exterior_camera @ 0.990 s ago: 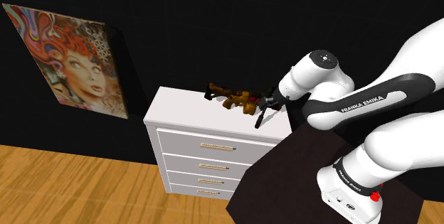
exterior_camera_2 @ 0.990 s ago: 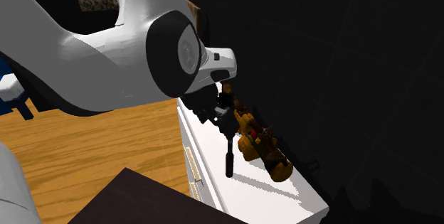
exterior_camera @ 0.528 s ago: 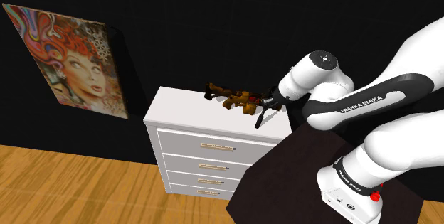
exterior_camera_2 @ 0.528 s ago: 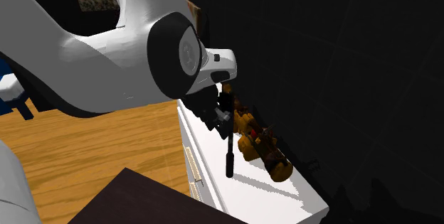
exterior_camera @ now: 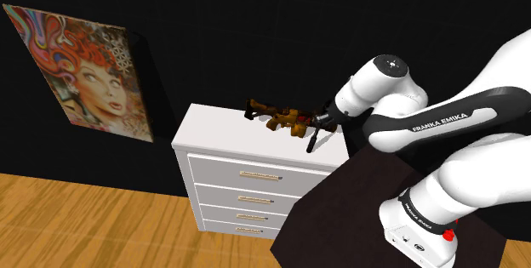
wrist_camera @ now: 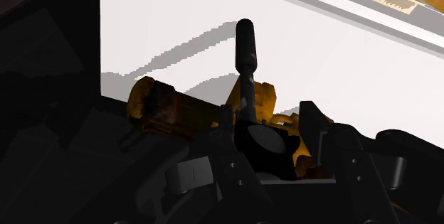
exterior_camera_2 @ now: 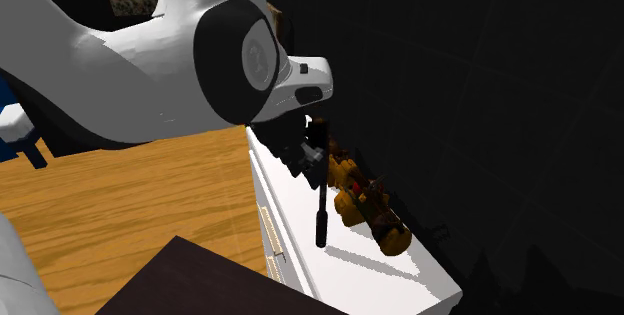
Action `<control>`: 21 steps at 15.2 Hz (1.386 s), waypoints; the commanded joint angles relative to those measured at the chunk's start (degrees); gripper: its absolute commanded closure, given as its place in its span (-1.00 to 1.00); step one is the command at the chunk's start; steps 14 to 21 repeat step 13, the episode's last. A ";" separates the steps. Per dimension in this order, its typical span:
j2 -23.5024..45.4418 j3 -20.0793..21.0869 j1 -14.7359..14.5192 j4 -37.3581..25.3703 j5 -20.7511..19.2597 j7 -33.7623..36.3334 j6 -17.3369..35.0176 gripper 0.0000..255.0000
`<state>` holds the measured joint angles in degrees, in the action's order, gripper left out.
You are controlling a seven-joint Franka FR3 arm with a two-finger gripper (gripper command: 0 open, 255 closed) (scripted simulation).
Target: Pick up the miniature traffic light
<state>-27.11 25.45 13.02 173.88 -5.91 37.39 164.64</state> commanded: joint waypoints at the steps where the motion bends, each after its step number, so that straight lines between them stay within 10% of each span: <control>1: -1.99 -1.80 -1.79 -0.42 1.05 -1.29 -2.59 1.00; 11: -11.47 -6.85 -6.78 -3.23 4.03 -5.39 -15.17 1.00; 21: -11.59 -6.90 -6.82 -3.28 4.06 -5.44 -15.35 1.00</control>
